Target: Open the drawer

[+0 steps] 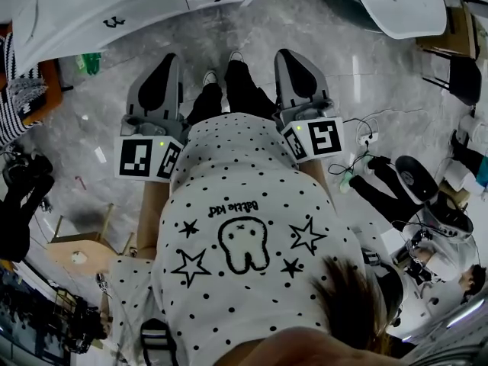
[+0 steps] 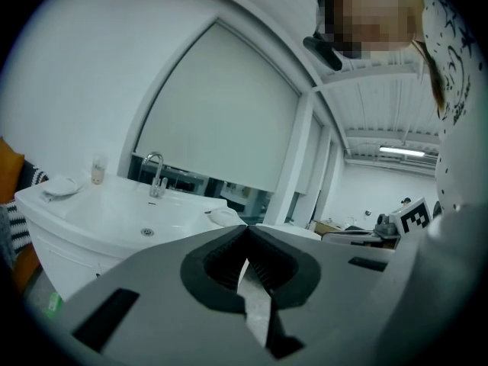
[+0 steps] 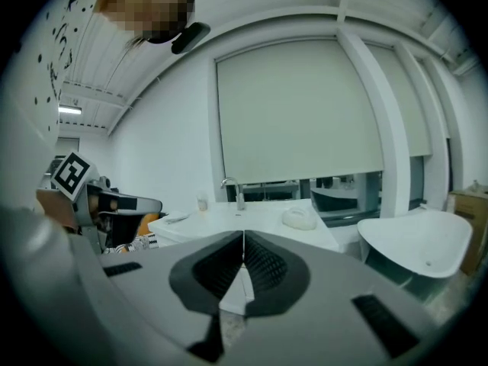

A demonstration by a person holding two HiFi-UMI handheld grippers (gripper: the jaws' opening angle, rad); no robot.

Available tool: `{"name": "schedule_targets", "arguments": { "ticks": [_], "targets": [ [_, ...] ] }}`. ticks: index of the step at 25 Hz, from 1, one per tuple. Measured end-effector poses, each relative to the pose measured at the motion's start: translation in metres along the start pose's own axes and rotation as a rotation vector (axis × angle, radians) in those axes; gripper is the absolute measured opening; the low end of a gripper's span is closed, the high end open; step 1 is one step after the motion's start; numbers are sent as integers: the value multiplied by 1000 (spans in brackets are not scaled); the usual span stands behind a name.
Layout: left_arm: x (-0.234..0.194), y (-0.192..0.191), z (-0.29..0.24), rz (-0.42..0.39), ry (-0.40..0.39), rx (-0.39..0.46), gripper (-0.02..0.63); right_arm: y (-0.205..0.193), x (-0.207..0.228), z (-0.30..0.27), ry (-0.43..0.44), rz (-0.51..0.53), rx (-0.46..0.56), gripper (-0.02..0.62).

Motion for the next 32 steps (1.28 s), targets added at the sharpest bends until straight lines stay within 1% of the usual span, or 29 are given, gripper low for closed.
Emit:
{"name": "schedule_targets", "arguments": {
  "ticks": [3,8,14,22,28,32],
  "targets": [
    [2,4,-4,2,-13,1,5,-1,-2,3,-16,-15,-4,14],
    [1,3,2,14,10,34,5,1,-7,-5,34,5,21,14],
    [-2,3,5,10,23,56,5,3,-6,-12,59,25,25,14],
    [-13,2,14,21,68,73,5,2,-8,-16,92,51,21,14],
    [-24,9,17,36,112,139,5,4,-3,-17,91,75,19,14],
    [-28,11,21,52,127,138,5,4,-4,-19,100,74,12,14]
  ]
}}
Point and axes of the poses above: the fingertips, and each gripper's own axes: z backward along the fingers, x to its right, y out of its top, the point moved 9 cm from there along z, backward along the fingers, and after that the axes turned 3 degrees about y, right-handed, at the moved point
